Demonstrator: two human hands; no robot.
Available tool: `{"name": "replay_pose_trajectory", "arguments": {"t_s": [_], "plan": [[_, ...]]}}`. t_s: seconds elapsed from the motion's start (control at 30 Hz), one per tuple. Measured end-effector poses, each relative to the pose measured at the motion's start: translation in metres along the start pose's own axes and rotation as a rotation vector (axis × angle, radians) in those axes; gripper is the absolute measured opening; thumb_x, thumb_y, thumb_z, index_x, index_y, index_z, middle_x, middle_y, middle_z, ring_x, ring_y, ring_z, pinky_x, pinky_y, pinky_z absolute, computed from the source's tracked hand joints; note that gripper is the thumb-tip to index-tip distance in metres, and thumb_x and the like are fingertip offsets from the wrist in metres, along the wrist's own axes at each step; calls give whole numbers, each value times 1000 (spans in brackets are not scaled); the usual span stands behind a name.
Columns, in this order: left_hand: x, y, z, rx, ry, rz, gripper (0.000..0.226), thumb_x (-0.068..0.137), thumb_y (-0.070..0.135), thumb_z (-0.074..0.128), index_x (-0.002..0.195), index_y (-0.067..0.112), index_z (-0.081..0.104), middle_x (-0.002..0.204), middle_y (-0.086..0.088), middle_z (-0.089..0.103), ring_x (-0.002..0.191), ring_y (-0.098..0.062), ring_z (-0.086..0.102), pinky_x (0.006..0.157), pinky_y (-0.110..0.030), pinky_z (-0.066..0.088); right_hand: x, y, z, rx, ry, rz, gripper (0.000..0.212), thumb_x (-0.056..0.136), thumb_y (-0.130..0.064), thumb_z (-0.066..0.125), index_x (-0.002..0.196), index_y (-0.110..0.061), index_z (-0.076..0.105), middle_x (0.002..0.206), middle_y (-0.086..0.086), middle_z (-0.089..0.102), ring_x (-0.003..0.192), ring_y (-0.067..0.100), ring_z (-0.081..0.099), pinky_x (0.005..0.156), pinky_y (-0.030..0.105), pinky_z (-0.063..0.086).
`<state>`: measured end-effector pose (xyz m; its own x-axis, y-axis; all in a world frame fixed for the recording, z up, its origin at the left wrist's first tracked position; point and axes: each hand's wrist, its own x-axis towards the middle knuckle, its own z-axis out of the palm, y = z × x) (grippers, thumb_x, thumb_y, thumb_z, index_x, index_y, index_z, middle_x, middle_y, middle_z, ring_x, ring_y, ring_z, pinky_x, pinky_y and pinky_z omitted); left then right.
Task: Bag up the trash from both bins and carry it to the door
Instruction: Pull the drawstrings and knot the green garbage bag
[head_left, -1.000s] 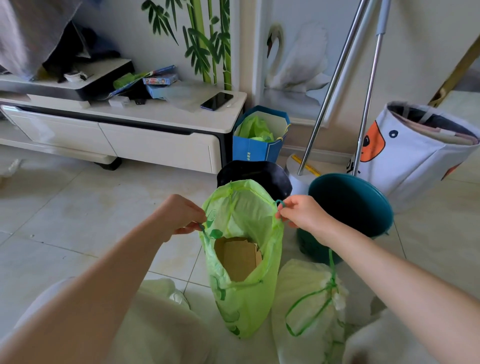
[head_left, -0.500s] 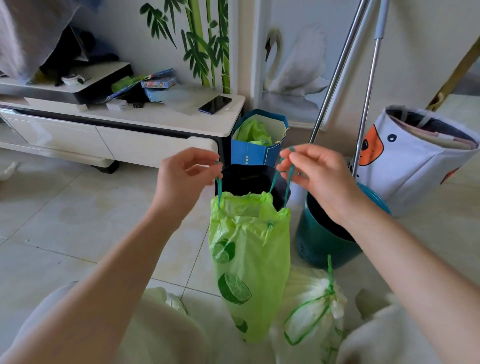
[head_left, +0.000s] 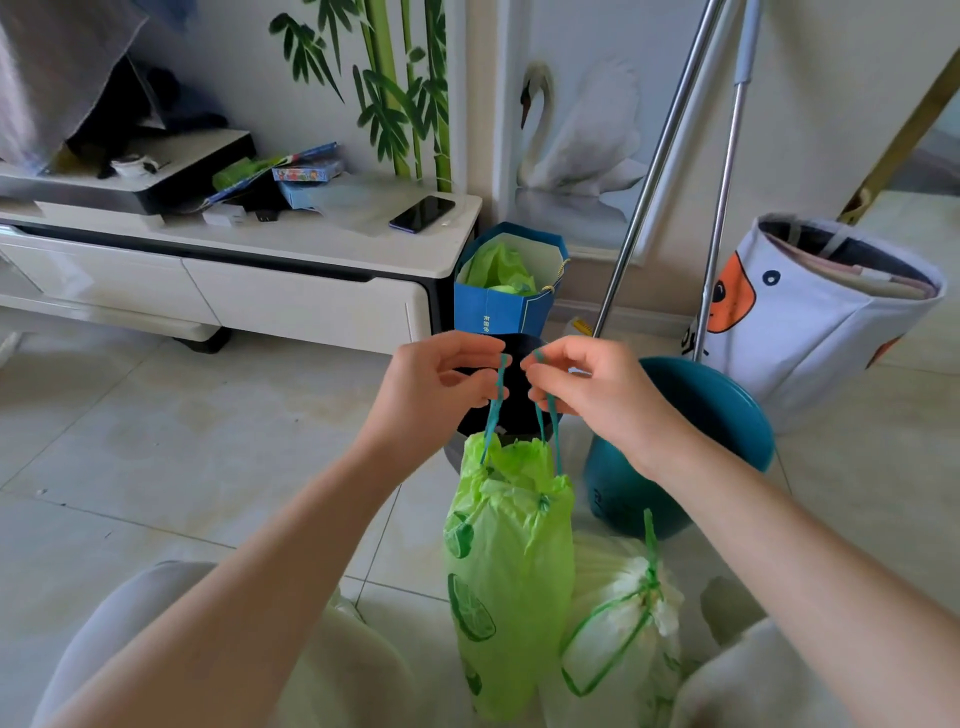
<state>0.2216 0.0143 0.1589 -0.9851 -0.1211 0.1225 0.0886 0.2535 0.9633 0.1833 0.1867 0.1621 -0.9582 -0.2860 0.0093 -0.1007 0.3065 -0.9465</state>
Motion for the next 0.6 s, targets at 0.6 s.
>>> {"name": "replay_pose_trajectory", "arguments": {"t_s": [0.6], "plan": [[19,-53,26,401,-392,-72,61,74,5,71,129,26,54,117,14,57,110,-11,56,87,-11,42,7,0,-9,151,-18,195,15,90,-13,50,78,-9,60,73,7,70,77,17,64,88,41,56]]}}
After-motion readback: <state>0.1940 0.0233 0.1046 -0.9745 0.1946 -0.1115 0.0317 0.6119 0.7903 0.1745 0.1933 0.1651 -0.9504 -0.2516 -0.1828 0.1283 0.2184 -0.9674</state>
